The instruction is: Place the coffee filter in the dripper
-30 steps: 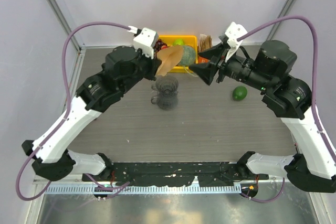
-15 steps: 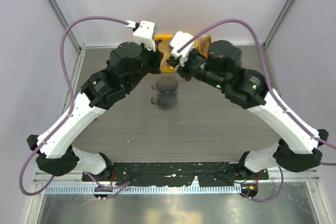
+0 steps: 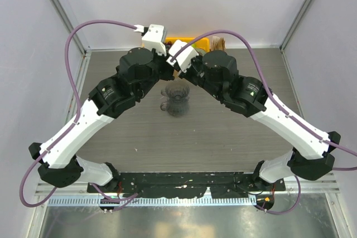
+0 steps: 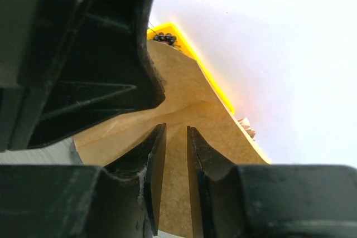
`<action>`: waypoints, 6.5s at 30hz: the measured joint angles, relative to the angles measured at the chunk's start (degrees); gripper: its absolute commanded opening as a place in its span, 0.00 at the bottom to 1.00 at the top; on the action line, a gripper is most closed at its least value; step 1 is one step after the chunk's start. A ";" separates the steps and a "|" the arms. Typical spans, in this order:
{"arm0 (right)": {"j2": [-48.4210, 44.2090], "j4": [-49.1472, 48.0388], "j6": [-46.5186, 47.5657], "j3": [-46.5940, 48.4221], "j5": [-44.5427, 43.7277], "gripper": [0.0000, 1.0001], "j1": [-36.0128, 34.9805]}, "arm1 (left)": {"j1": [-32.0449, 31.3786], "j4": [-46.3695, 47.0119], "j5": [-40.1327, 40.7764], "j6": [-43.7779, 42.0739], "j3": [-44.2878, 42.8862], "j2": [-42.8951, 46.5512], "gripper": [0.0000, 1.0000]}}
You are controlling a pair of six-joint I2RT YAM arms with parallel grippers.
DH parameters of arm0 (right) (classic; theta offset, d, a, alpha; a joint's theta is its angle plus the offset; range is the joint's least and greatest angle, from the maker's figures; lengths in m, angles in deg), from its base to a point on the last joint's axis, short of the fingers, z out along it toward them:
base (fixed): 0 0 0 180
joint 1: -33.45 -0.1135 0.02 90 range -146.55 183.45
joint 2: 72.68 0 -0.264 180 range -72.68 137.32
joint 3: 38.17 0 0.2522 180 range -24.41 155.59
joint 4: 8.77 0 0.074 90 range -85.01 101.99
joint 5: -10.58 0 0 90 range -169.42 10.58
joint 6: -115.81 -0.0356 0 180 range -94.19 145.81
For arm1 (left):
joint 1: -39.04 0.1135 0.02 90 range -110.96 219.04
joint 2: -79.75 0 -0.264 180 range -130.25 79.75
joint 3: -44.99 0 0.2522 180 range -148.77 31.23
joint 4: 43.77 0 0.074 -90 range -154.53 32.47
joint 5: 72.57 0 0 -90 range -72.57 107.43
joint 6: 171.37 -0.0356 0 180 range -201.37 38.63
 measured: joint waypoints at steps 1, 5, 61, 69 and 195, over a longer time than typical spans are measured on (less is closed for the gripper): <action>-0.66 -1.05 0.42 -1.27 -0.44 0.28 -0.02 | 0.00 0.07 -0.39 0.55 0.28 0.15 0.00; -2.78 -4.07 2.36 -5.88 -2.08 0.29 -0.02 | 0.00 0.02 -1.31 2.27 1.07 0.81 0.00; -13.79 17.62 -19.82 -2.91 28.33 0.99 19.56 | 22.29 -33.44 -40.83 -5.29 -14.10 -25.53 0.01; -13.97 17.64 -19.76 -3.13 28.79 0.99 20.41 | 23.96 -34.77 -42.49 -6.01 -17.16 -31.78 0.72; 33.68 12.83 -6.23 2.27 24.22 0.05 13.27 | 65.64 9.79 -79.45 15.93 45.22 16.26 0.43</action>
